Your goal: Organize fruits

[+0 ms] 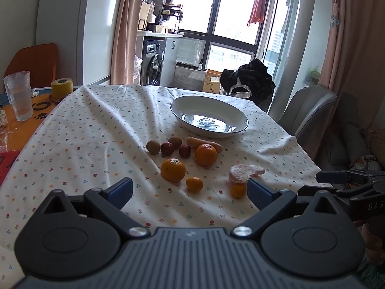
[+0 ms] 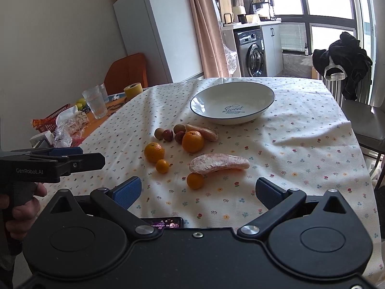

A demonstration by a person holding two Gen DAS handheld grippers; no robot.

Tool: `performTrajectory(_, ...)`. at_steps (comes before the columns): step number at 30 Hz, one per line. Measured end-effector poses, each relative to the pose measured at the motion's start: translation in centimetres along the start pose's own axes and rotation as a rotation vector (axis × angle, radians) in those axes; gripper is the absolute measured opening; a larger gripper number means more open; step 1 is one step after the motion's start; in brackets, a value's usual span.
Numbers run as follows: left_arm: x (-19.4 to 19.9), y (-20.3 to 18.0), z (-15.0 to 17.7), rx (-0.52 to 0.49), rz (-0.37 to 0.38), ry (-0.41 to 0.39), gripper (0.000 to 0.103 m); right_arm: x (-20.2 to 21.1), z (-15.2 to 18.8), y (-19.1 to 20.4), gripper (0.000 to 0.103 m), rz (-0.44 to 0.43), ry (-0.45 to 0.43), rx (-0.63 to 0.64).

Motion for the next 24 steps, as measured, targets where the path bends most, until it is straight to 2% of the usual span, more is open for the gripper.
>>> performTrajectory(2,-0.5,0.0,0.1,-0.003,-0.003,-0.002,0.100,-0.6,0.1,-0.2,0.100,-0.004,0.007,-0.009)
performTrajectory(4,-1.0,0.0,0.2,-0.003,0.000,-0.002,0.099,-1.2,0.2,-0.3,0.092,-0.007,0.009,-0.008)
performTrajectory(10,-2.7,0.2,0.4,0.007,0.012,0.016,0.084,-3.0,0.7,-0.2,0.076,-0.027,0.033,0.001)
performTrajectory(14,-3.8,0.3,0.5,0.015,0.030,0.037,0.072,-4.0,0.8,-0.5,0.074,-0.043,0.042,-0.010)
performTrajectory(18,-5.0,0.3,0.5,0.022,0.040,0.056,0.065,-4.9,0.8,-1.1,0.073,-0.052,0.052,-0.024)
performTrajectory(24,-6.7,0.1,0.4,0.038,0.062,0.084,0.052,-6.5,0.9,-1.5,0.061,-0.073,0.085,-0.029)
Point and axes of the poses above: each gripper's, at about its wrist camera, not at the fingertips, and x roughly against the way its jaws point, y to its left, z to its underside, the point moved 3 cm from there along -x, roughly the way its jaws point, and after that the axes turned 3 degrees about x, right-handed, at the moved point
